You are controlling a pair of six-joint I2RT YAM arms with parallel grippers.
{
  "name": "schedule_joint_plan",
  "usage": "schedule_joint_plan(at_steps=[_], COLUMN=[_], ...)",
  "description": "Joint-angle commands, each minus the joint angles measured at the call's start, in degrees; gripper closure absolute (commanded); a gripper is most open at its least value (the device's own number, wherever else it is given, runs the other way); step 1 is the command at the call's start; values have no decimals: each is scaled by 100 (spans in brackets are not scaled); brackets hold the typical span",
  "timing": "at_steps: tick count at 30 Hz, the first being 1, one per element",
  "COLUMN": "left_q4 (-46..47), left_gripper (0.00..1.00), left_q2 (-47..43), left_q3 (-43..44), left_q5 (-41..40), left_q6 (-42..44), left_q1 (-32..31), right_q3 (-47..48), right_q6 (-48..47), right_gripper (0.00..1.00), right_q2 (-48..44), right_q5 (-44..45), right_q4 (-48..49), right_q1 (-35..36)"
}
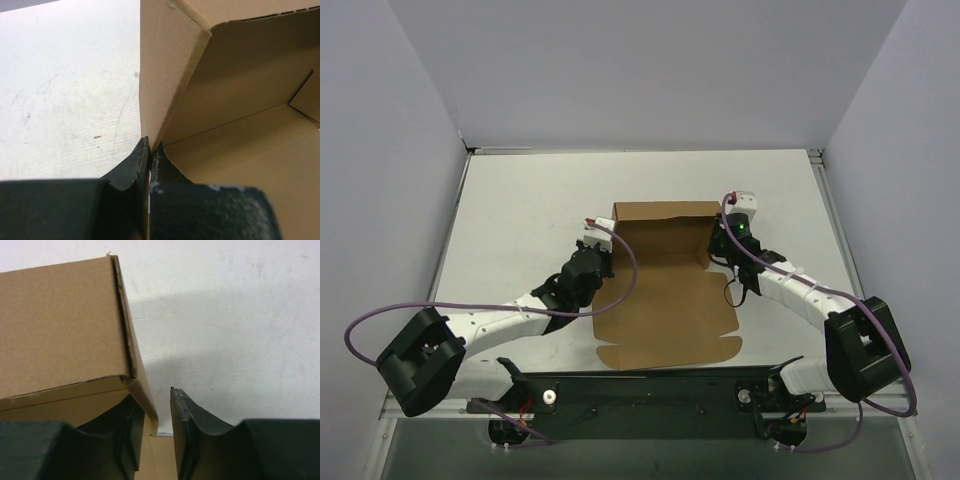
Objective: Fold the paper box
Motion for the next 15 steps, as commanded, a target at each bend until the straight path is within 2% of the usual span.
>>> schedule_joint_plan(at_steps=[1, 7, 15], left_q4=[-330, -462, -515], left_gripper=[100, 100, 100], left_q2=[-28, -99, -169], left_q3=[332, 306, 271], left_q5=[-143, 6, 156], left_q6=[-69, -201, -333], left_q1=[147, 200, 288], right_q3=[-169, -371, -582], right_q6=[-190, -225, -243], right_gripper=[69, 55, 53], right_q2=[-173, -59, -32], right_q5=[63, -167, -659], right_q4=[436, 884, 1447], right_q1=[-375, -383, -401])
